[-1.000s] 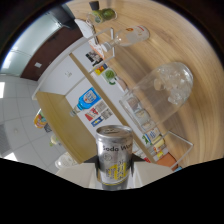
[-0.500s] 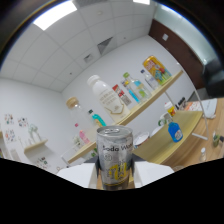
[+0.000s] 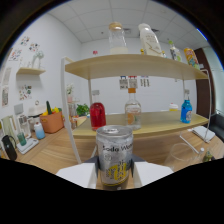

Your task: Make me a cup of Mojito.

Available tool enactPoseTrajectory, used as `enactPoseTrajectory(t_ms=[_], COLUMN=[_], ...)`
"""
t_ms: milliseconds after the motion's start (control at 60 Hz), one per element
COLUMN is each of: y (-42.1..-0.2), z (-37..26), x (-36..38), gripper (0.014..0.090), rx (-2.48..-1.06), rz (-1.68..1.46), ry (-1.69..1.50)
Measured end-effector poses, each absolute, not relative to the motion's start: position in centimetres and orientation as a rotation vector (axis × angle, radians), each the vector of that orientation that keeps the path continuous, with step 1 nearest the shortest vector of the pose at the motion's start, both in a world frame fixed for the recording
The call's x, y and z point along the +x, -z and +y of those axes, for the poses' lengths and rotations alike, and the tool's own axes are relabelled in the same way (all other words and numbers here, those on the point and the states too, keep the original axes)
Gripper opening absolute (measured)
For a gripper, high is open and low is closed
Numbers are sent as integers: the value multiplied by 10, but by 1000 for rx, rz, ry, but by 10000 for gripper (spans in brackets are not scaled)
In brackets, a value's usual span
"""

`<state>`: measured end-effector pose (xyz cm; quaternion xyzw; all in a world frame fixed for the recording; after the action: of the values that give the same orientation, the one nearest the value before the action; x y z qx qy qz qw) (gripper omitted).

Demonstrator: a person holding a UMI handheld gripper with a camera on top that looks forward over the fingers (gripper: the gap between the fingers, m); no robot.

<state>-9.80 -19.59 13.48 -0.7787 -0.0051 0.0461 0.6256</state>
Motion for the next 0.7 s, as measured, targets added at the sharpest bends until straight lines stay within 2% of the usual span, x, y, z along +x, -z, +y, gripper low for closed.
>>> enactPoseTrajectory(t_ms=[100, 267, 617, 650, 700], y=[-107, -83, -82, -79, -76], z=[-197, -199, -206, -206, -209], x=[-96, -97, -95, -94, -91], gripper=[499, 505, 537, 556, 627], rx=[-1831, -1863, -1816, -1835, -1877], rz=[-22, -41, -48, -48, -38], ry=[-91, -80, -37, -32, -19])
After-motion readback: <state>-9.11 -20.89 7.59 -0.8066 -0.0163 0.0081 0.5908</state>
